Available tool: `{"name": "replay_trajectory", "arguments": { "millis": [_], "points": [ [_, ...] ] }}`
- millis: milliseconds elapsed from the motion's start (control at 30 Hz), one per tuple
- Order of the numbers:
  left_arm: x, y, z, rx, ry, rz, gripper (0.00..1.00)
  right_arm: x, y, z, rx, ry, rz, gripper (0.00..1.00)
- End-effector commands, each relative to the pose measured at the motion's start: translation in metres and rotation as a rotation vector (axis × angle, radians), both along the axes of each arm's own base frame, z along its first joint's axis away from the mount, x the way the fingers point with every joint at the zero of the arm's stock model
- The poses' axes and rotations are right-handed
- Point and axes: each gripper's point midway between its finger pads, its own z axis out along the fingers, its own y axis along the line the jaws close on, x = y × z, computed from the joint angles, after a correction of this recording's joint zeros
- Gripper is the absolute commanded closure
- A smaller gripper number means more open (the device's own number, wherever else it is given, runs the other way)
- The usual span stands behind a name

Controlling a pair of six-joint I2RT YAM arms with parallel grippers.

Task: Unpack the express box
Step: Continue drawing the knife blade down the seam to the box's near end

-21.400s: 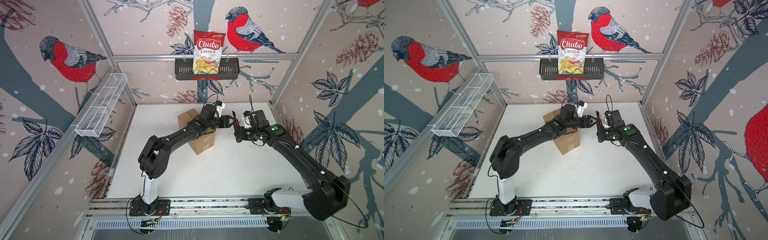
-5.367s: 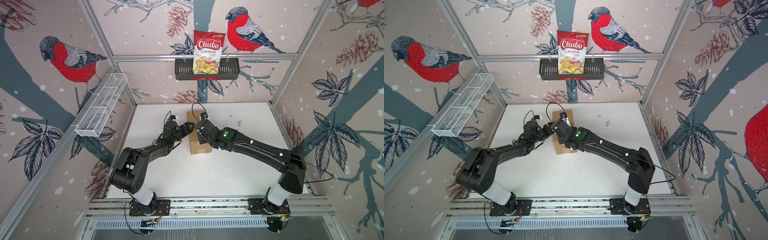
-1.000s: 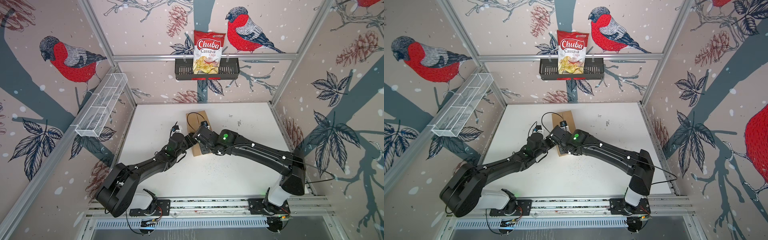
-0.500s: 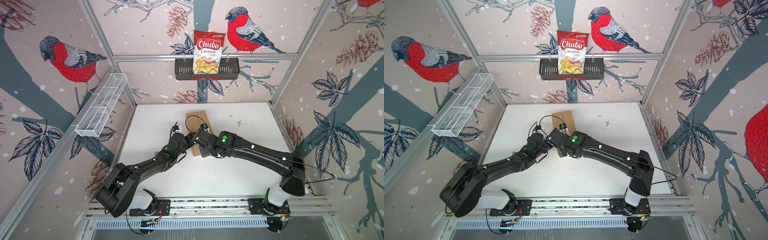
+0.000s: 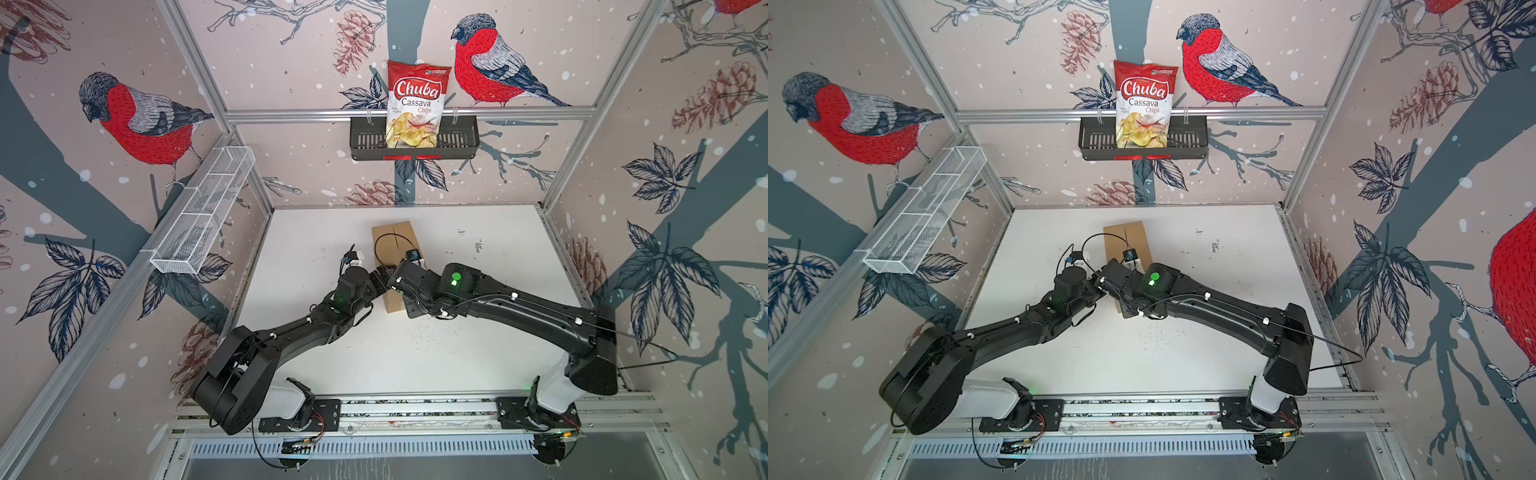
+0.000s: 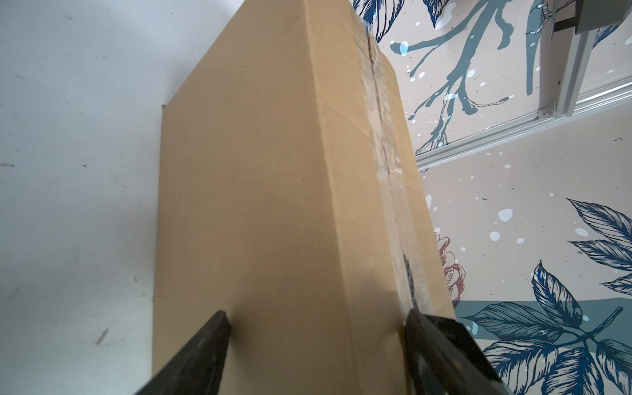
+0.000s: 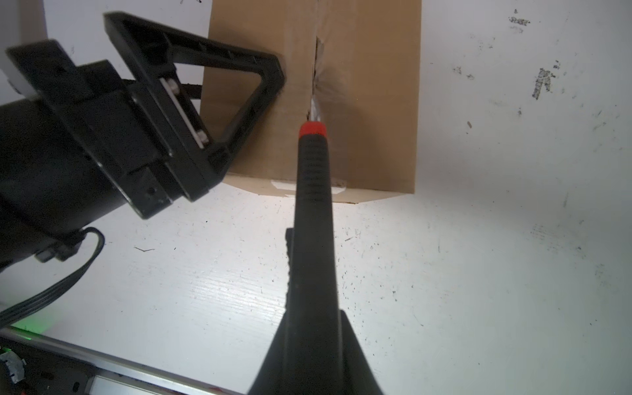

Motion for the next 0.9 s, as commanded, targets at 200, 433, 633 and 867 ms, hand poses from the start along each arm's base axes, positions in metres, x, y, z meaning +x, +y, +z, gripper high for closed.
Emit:
{"name": "replay_trajectory", "arguments": {
  "millis": [200, 433, 633, 867],
  "points": [
    [-0.006, 0.007, -0.015, 0.05, 0.046, 0.012, 0.21, -0.005, -0.008, 0.009, 0.006, 0.004, -0.018, 1.0],
    [-0.008, 0.009, -0.015, 0.053, 0.046, 0.011, 0.21, 0.008, 0.0, 0.034, 0.041, -0.064, -0.019, 1.0],
    [-0.009, 0.008, -0.017, 0.05, 0.05, 0.006, 0.21, 0.03, 0.003, 0.038, 0.028, -0.085, -0.025, 1.0],
    [-0.01, 0.007, -0.017, 0.049, 0.052, 0.004, 0.21, 0.049, 0.015, 0.035, 0.054, -0.091, 0.001, 1.0]
  ]
}}
